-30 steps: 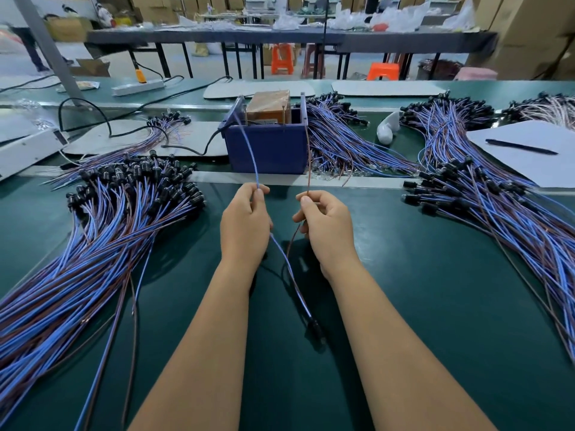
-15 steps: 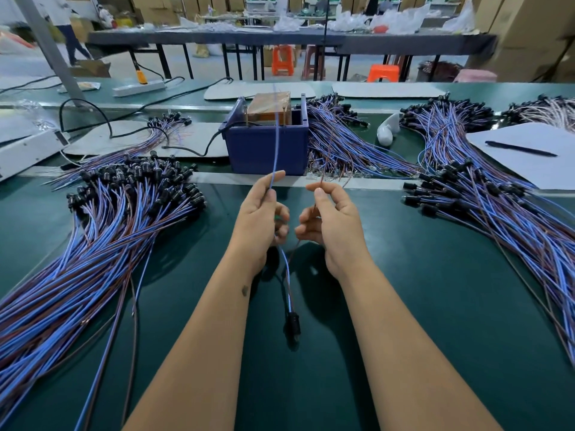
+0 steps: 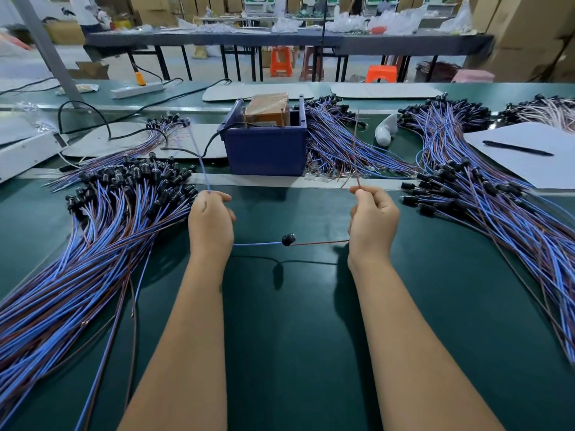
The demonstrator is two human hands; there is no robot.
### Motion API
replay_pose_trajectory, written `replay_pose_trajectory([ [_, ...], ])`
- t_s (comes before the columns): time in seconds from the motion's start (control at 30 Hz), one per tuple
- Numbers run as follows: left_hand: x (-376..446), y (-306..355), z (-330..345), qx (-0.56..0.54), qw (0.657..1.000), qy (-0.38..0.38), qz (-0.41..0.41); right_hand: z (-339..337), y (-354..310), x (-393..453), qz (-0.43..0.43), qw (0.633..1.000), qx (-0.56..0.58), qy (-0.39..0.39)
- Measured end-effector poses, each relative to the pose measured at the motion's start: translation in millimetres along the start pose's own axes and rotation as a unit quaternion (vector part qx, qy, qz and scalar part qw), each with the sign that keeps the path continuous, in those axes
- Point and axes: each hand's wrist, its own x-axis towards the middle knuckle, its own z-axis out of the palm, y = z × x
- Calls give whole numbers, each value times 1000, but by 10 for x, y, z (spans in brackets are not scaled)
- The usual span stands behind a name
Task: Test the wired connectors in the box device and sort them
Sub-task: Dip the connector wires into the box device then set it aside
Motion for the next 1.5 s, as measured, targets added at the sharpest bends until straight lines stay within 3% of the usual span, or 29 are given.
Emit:
replay_pose_trajectory([
  [0.1,-14,-19,32,15,1000,4,11,32,-4,-22,4,999,12,-39],
  [0.27,-39,-92,199,57,992,-96,54,129,30,-128,18,991,32,-127],
  [0.37,-76,-116,225,90,987,-110,69,182,71,-183,3,988,5,-157],
  [0.93,-127,-57,135,111,989,-43,91,163,121,-167,-45,977,-112,-175],
  [1.5,-96,-61,113,119,991,-8,52,181,114,-144,-54,980,-113,-153],
])
